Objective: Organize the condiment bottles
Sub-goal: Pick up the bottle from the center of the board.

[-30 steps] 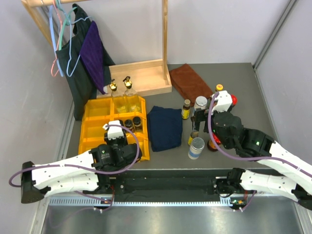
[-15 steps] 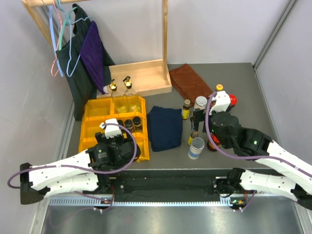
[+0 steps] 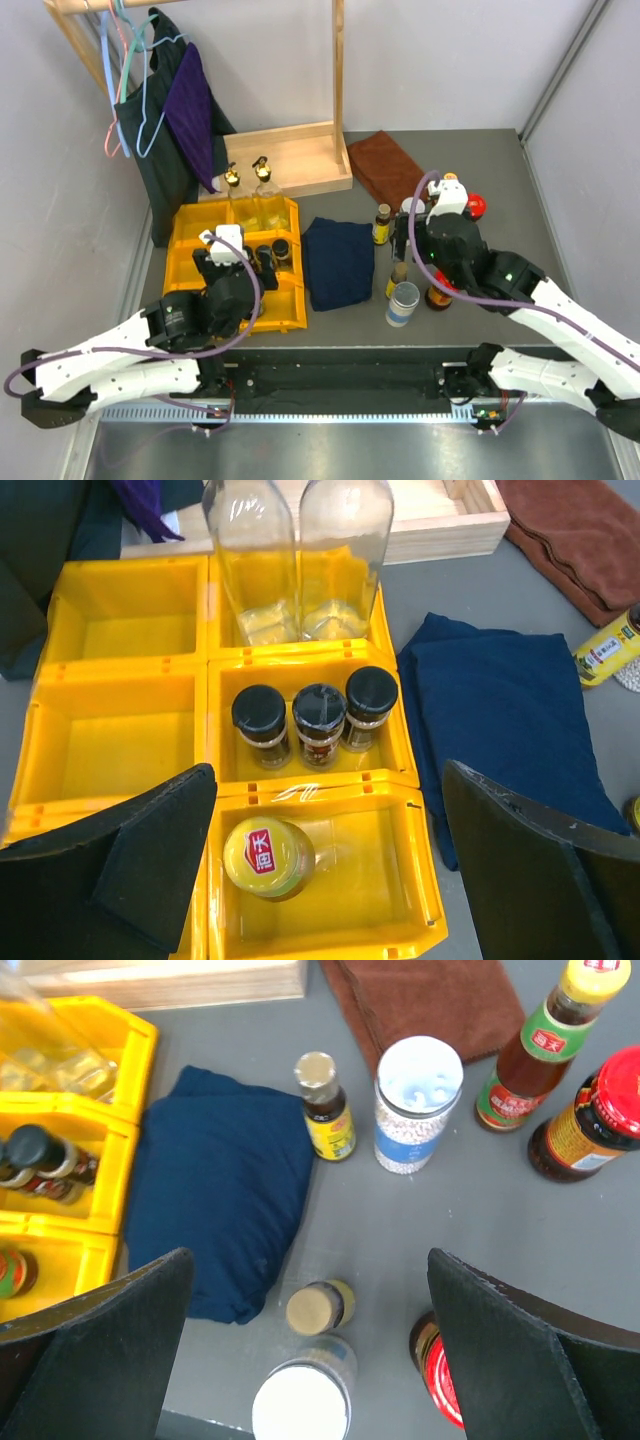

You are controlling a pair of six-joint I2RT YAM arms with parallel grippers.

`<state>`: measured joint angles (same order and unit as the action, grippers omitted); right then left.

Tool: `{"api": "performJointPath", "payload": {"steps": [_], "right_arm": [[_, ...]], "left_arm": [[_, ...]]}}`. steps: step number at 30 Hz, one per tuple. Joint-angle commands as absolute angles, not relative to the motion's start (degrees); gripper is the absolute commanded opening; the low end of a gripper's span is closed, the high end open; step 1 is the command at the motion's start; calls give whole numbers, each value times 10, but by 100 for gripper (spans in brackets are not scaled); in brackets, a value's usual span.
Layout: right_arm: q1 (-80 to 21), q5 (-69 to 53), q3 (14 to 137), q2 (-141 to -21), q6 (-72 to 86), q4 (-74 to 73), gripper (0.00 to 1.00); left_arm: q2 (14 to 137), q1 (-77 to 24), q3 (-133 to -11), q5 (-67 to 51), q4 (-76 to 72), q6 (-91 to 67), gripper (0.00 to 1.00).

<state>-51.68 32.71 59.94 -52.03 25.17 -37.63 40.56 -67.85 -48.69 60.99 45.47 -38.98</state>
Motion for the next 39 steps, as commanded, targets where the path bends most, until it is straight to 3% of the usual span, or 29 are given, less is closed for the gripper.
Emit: {"api": "performJointPath", "payload": {"steps": [1, 7, 19, 31, 39], "right_arm": [[-459, 247, 606, -539, 267, -365, 99], [-417, 239, 604, -559, 285, -380, 99], [-275, 206, 585, -559, 280, -364, 98], [-181, 230, 705, -747, 244, -324, 85], [-145, 245, 771, -834, 225, -293, 78]], "left_arm": [[446, -637, -535, 565, 407, -302, 99], [498, -501, -567, 425, 364, -249, 99], [505, -383, -582, 316, 329, -225, 99], [484, -221, -539, 199, 339, -214, 99], [447, -176, -517, 171, 332, -212, 99]]}}
